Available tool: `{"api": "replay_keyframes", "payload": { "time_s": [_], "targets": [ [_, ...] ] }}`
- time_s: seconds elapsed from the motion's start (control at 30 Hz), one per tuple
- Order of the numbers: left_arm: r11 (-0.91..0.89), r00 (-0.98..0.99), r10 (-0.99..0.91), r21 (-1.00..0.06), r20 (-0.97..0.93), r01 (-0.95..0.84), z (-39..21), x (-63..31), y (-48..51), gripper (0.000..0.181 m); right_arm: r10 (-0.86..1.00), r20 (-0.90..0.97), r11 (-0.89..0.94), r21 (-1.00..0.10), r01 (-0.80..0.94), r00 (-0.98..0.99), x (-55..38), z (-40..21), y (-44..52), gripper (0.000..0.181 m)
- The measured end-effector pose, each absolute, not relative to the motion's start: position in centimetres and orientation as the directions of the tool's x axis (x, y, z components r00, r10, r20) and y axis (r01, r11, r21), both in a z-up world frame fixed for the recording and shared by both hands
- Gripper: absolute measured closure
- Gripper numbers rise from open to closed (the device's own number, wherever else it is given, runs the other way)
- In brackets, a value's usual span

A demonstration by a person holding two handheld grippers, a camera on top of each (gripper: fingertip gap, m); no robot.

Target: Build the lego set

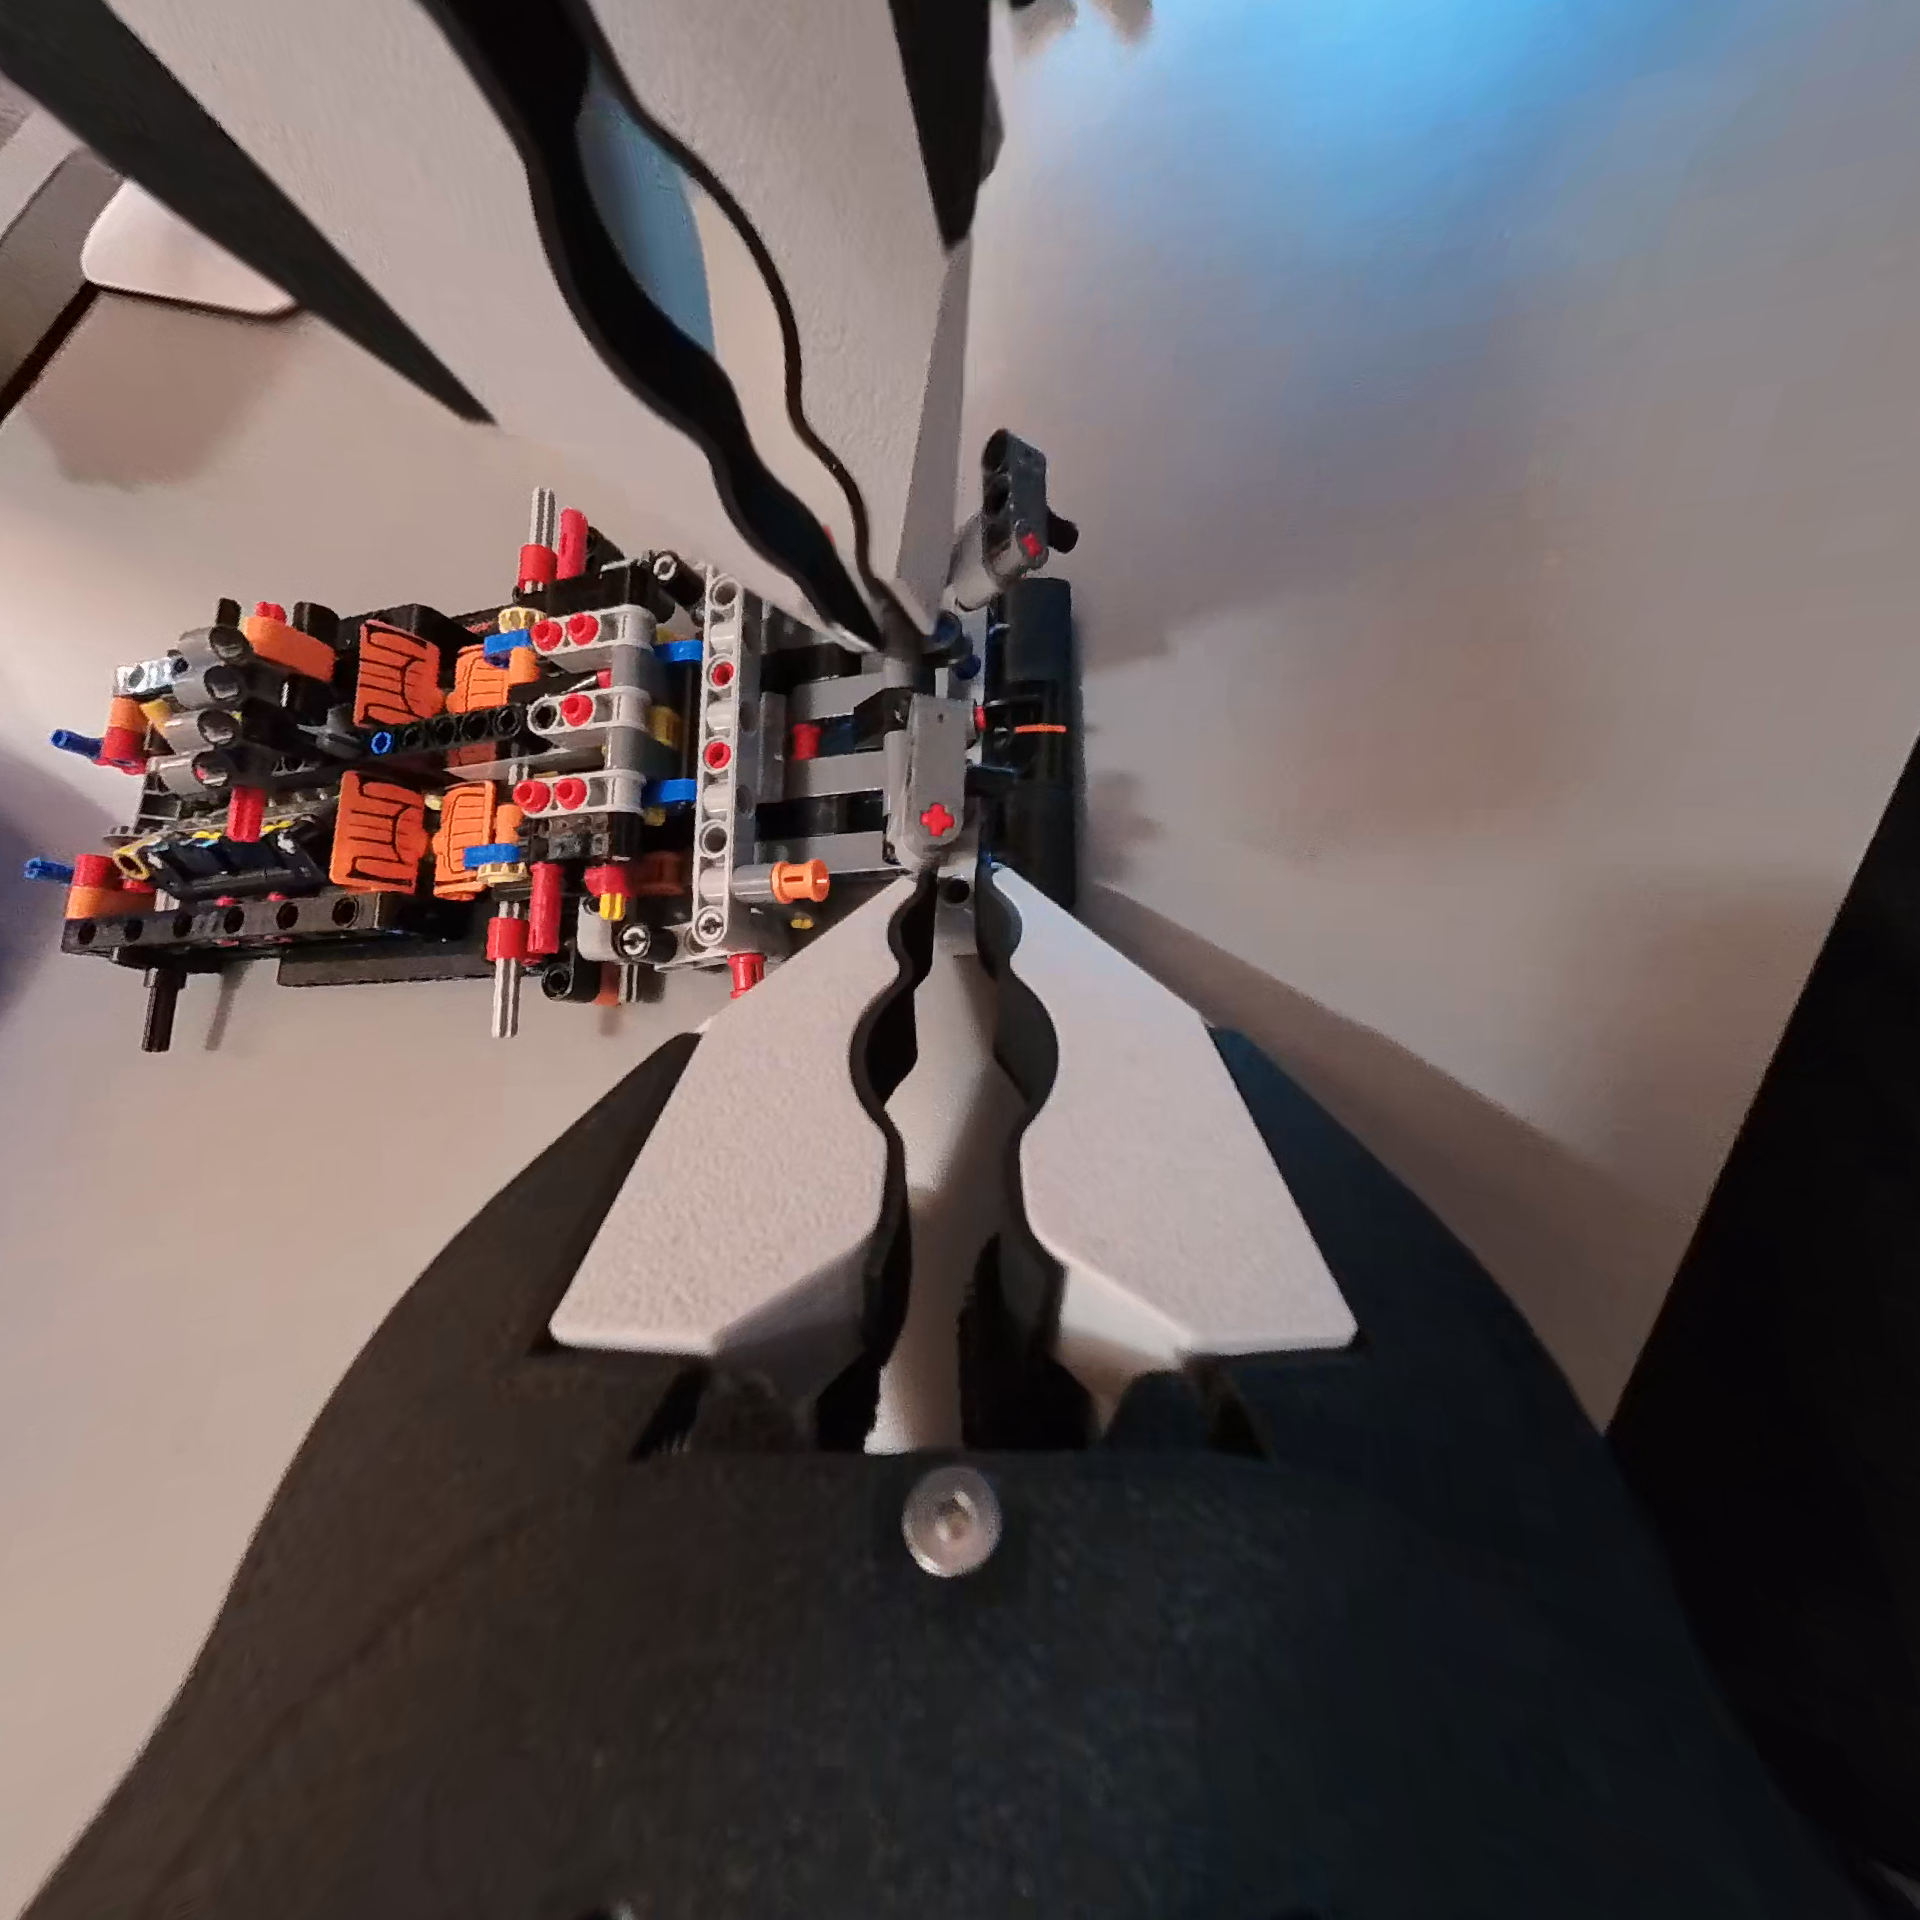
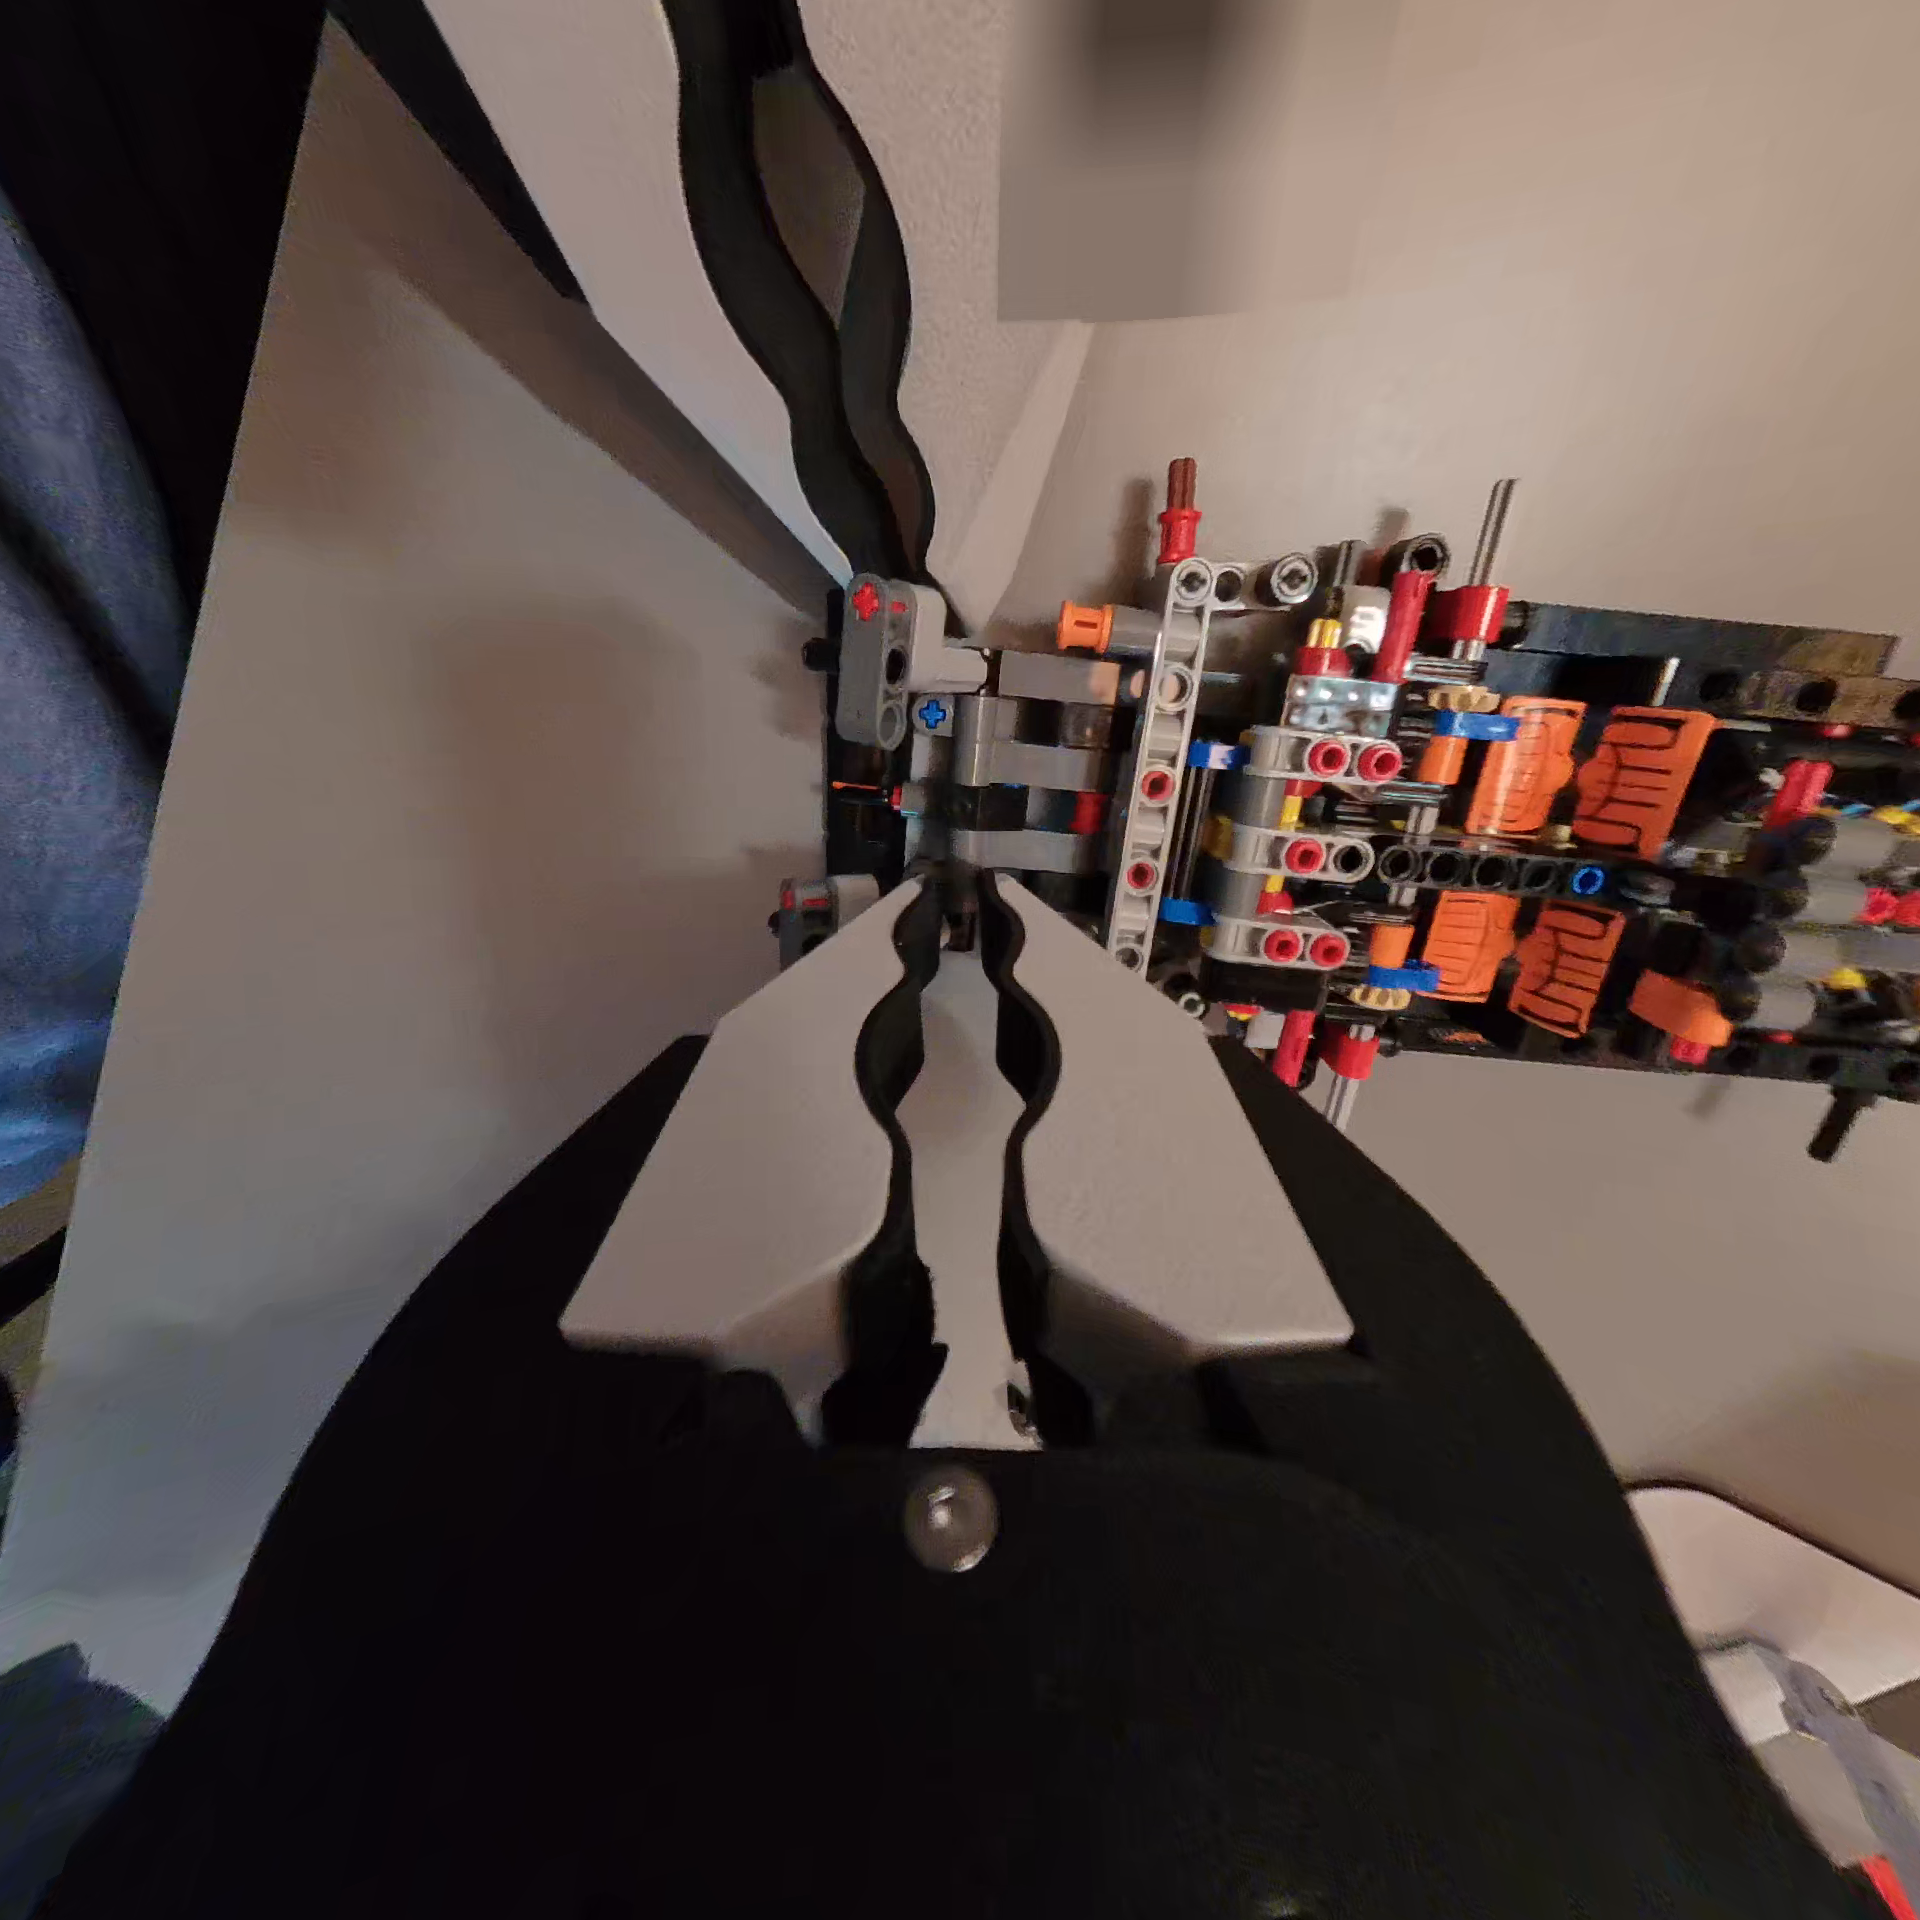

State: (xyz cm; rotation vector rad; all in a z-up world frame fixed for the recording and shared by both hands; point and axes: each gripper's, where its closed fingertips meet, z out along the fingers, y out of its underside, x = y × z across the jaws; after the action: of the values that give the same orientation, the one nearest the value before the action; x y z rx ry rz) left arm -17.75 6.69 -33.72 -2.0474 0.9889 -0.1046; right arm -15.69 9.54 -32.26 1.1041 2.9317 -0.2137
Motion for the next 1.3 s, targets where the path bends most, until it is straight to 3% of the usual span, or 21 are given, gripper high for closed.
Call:
{"api": "replay_keyframes", "payload": {
  "time_s": [0.27,0.77,0.87,1.1,1.3],
  "targets": [
    [-0.339,0.683,-0.686,-0.72,-0.25,-0.605,-33.8,-17.6,6.7,0.175,0.635,-0.087,0.762,-0.093,0.641,-0.768,-15.5,-32.4,9.6,0.177],
    [-0.334,0.682,-0.683,-0.718,-0.262,-0.61,-33.8,-17.5,6.7,0.176,0.621,-0.008,0.775,-0.147,0.615,-0.784,-15.3,-32.4,9.7,0.179],
    [-0.336,0.697,-0.658,-0.717,-0.286,-0.611,-33.5,-17.8,6.7,0.169,0.628,0.009,0.769,-0.162,0.619,-0.778,-15.3,-32.4,9.7,0.178],
    [-0.264,0.639,-0.672,-0.685,-0.373,-0.679,-30.5,-14.9,3.3,0.169,0.62,0.001,0.77,-0.19,0.609,-0.785,-15.3,-32.4,9.7,0.179],
    [-0.253,0.556,-0.683,-0.56,-0.474,-0.789,-32.4,-11.8,2.8,0.17,0.605,-0.033,0.774,-0.211,0.597,-0.796,-15.0,-32.3,9.7,0.173]
  ]
}}
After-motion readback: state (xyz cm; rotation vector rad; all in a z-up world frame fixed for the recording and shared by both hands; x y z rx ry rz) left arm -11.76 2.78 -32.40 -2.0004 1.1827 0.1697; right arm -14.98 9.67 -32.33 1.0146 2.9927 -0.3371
